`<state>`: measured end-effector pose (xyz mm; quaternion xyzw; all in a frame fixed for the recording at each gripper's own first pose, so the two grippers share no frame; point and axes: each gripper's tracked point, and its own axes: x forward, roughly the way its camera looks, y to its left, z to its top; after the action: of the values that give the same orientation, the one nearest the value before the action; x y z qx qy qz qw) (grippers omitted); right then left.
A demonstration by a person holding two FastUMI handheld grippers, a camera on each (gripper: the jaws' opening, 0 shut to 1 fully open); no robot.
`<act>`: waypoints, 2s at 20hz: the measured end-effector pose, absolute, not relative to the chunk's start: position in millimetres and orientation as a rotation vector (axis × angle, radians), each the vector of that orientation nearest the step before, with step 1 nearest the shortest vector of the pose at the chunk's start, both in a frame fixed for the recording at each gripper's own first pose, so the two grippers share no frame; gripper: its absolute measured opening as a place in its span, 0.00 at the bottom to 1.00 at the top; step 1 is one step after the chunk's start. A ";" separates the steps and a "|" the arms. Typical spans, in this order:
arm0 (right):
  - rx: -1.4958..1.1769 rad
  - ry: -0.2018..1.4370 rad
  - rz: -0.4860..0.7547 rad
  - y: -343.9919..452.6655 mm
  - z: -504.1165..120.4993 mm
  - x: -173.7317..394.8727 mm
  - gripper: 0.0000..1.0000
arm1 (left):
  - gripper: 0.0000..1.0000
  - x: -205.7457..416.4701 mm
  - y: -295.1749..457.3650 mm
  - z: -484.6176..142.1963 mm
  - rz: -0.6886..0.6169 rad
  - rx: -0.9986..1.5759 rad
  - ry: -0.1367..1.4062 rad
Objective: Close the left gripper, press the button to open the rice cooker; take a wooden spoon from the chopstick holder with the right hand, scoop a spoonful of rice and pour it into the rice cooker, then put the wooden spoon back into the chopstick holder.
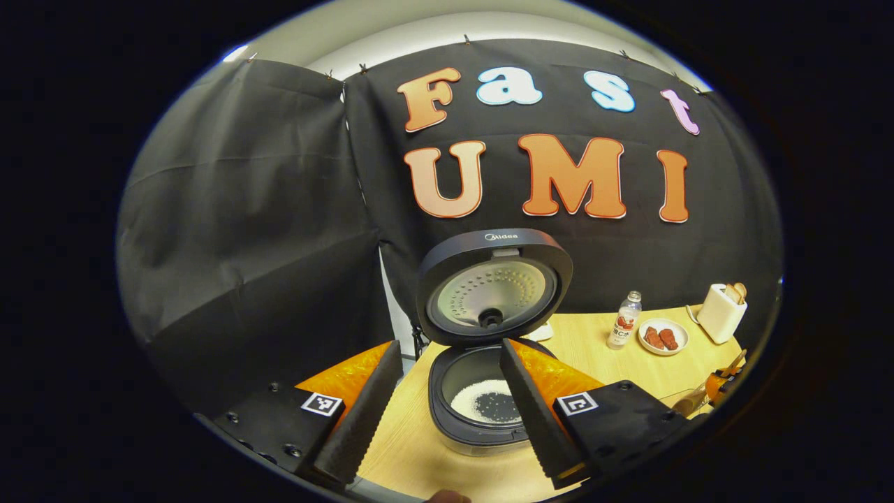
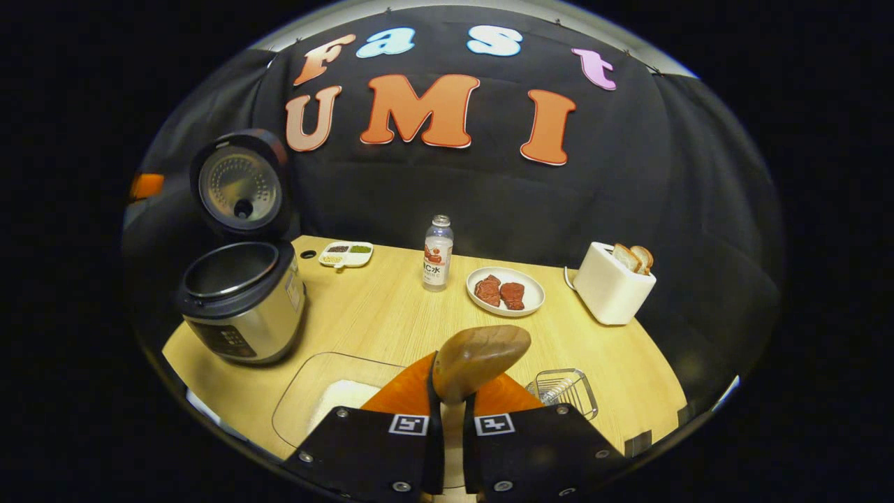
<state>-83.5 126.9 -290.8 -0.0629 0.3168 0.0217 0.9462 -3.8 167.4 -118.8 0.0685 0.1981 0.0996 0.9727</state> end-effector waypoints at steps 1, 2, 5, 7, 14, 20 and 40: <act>-0.136 0.657 0.036 128.0 -299.2 -86.9 0.10 | 0.94 -0.6 167.6 -119.7 0.190 0.147 0.404; -0.144 0.663 0.015 127.8 -307.7 -92.4 0.09 | 0.94 2.4 166.9 -121.8 0.176 0.156 0.407; -0.177 0.609 0.002 135.4 -307.5 -95.0 0.09 | 0.96 12.1 162.1 -125.3 0.129 0.183 0.415; -0.173 0.595 -0.013 145.5 -313.6 -103.5 0.09 | 0.94 18.0 156.6 -129.1 0.093 0.193 0.420; 0.003 0.654 -0.048 178.9 -329.8 -117.4 0.07 | 1.00 25.5 146.7 -139.7 -0.006 0.202 0.416; 0.360 0.725 -0.160 172.9 -336.0 -113.8 0.07 | 1.00 27.1 160.1 -149.6 -0.014 0.153 0.429; 1.166 0.831 -0.118 165.8 -351.5 -124.4 0.07 | 1.00 46.6 152.7 -144.5 -0.017 0.072 0.415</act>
<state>-124.4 165.8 -351.5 0.5340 0.3808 -0.0540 0.7529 46.6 152.7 -144.5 0.0358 0.2059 -0.0084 0.9779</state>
